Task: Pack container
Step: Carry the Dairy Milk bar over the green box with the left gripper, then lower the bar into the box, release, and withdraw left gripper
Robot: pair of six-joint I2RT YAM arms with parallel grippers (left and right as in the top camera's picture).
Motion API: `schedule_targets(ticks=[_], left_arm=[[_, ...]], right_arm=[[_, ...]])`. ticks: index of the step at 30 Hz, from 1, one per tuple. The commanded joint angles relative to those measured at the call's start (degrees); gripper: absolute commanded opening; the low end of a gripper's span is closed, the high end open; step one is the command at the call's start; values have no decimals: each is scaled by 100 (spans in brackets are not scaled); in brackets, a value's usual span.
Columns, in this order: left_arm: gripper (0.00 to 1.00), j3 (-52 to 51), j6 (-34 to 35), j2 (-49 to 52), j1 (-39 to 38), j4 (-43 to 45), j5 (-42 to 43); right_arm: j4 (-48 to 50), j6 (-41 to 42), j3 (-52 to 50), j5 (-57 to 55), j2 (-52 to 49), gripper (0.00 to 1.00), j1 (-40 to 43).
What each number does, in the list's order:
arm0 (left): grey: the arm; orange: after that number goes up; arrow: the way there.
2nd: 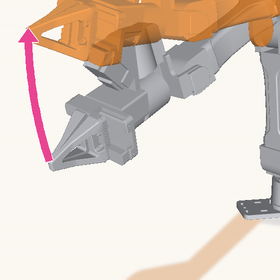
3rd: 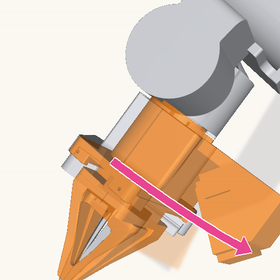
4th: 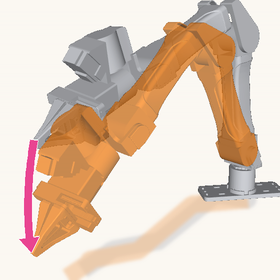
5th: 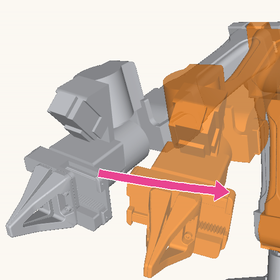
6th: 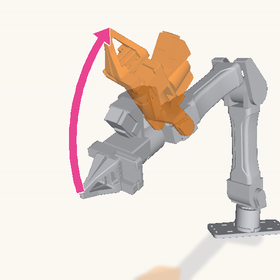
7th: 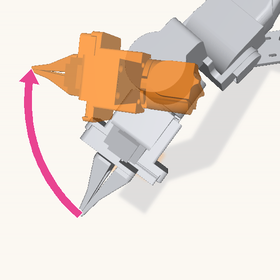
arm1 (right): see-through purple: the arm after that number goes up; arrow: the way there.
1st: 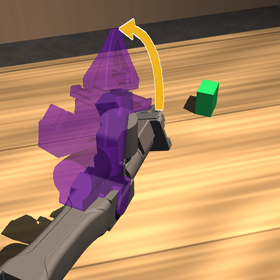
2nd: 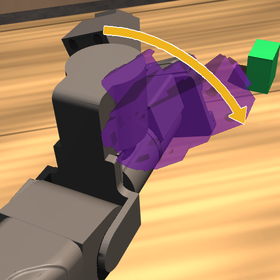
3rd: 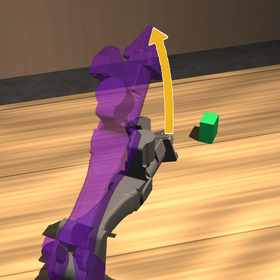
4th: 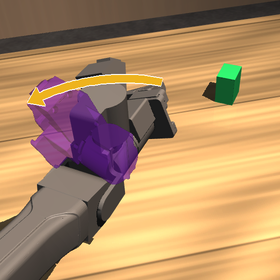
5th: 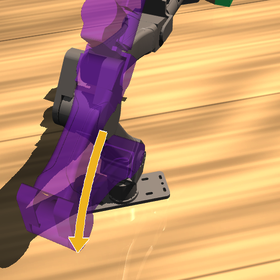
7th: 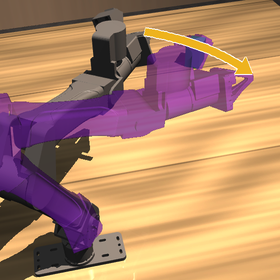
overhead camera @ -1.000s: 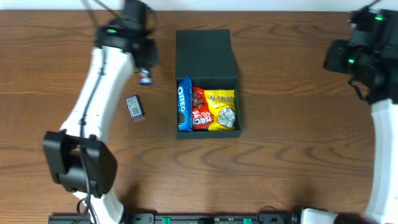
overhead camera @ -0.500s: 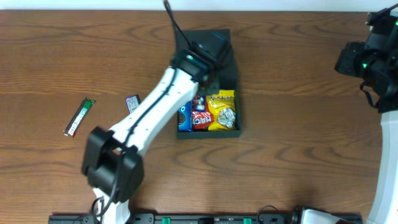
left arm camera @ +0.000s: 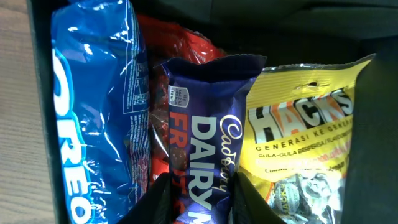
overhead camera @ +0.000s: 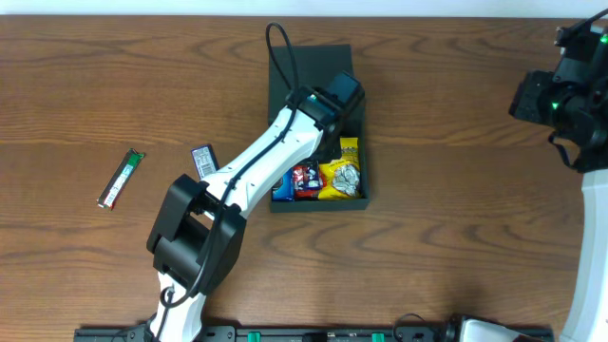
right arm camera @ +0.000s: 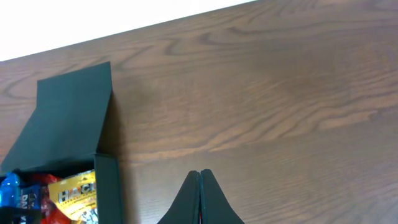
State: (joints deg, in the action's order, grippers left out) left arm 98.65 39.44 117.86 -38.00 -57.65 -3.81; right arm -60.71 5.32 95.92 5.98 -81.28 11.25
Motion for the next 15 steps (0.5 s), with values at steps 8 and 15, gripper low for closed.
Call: schedule_targets(ticks=[8, 15], left_arm=[[6, -334, -232, 0, 15, 144, -105], [35, -216, -476, -109, 22, 188, -103]], right_arm=[[-98, -116, 4, 4, 26, 2, 46], [-144, -114, 4, 7, 26, 2, 46]])
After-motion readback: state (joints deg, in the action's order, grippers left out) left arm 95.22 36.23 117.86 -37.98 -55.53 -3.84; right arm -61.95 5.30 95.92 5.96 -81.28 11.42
